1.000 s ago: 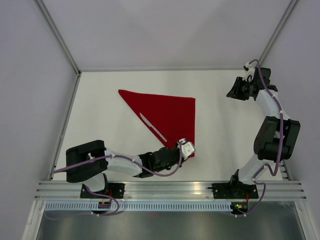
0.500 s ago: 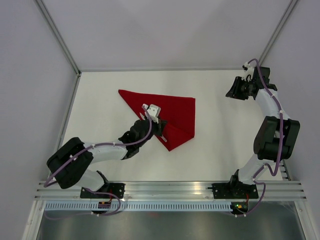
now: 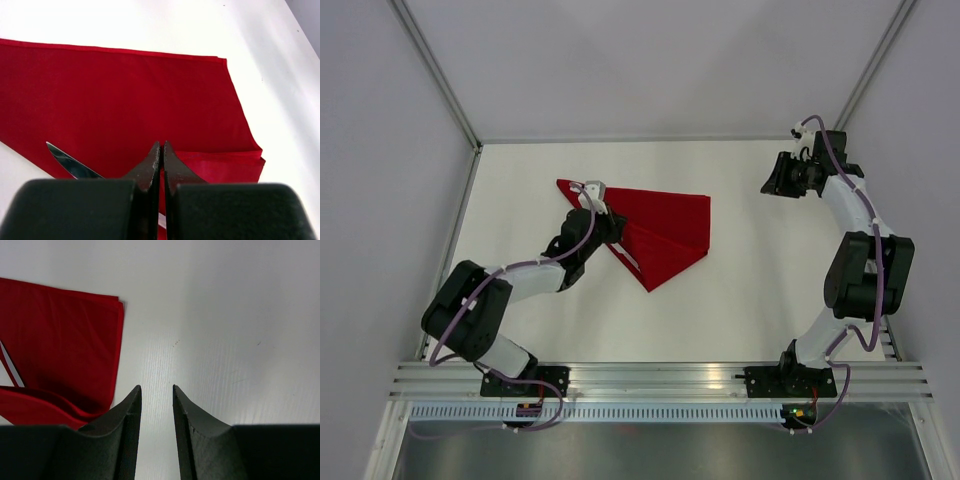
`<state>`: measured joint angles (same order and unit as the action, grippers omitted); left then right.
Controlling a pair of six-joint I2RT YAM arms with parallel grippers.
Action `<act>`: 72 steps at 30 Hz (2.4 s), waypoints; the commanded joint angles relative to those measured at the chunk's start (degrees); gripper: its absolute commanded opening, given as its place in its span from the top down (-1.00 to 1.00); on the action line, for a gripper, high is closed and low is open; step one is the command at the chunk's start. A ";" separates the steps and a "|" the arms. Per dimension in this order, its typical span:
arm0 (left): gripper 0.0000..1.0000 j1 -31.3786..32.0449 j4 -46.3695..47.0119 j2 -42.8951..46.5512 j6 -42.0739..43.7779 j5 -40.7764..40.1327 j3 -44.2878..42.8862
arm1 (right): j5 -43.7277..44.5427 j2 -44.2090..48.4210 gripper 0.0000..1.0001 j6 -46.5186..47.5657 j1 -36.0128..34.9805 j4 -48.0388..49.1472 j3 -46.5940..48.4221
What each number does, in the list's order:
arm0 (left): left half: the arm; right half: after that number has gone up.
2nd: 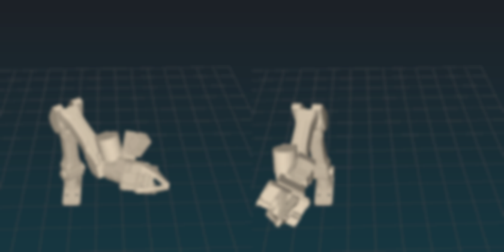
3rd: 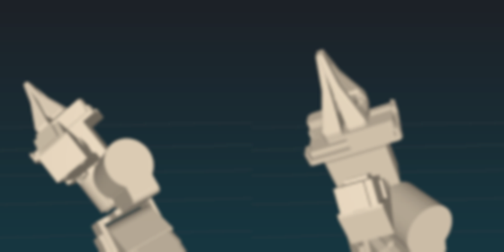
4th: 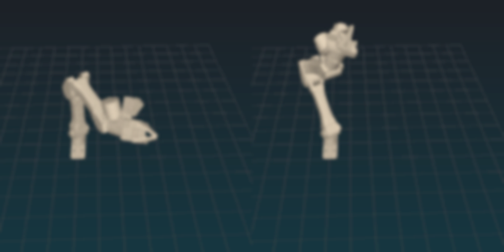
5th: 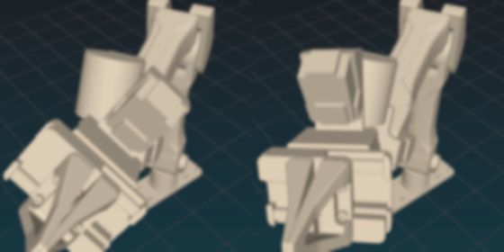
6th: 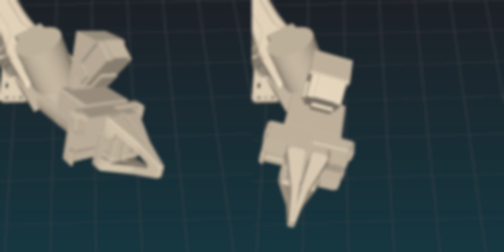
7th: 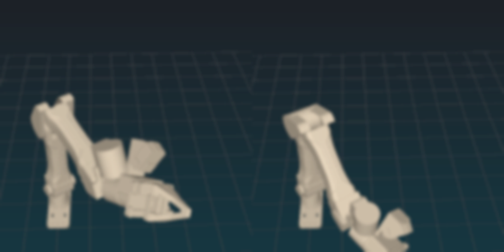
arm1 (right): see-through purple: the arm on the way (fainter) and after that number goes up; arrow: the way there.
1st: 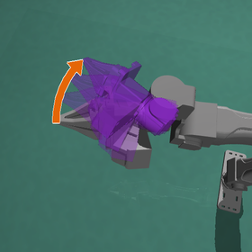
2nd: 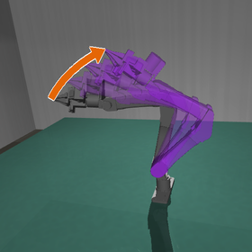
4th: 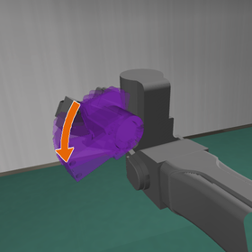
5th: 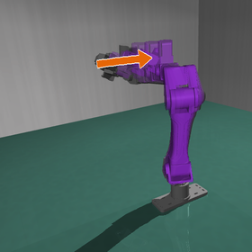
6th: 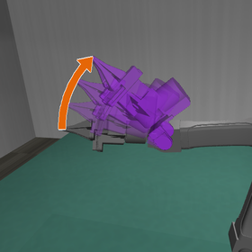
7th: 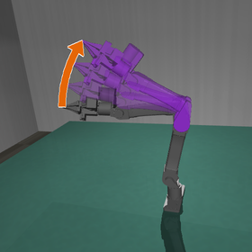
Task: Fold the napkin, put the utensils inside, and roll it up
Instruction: Fold the napkin
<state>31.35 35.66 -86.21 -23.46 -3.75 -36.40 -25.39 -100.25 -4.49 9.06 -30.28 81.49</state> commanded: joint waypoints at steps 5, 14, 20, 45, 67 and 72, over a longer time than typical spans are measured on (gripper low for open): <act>0.95 -3.23 1.51 -5.45 -5.36 3.48 -4.29 | 1.13 -0.56 0.26 0.36 -1.15 -0.48 2.62; 0.95 -5.69 1.61 -7.30 -7.12 3.48 -4.38 | 1.83 -1.09 0.26 0.98 -1.68 -0.57 1.83; 0.95 -6.74 1.61 -7.65 -7.21 3.05 -4.11 | 2.18 -1.35 0.26 1.15 -2.11 -0.48 1.56; 0.95 -8.77 -1.82 -8.45 -8.88 0.33 -3.15 | 2.89 -1.53 0.26 2.47 -2.73 -0.48 -0.28; 0.01 -9.03 -12.80 -8.01 -7.48 -6.88 -10.00 | 2.71 -1.53 0.26 3.17 -3.08 -0.92 -0.19; -0.02 -13.24 -17.01 -5.99 -9.05 -8.38 -13.07 | 2.71 -1.36 0.26 3.53 -3.08 -1.18 -0.19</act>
<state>21.30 22.04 -94.37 -31.29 -9.78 -46.04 -23.03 -101.34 -1.61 6.15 -30.89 81.08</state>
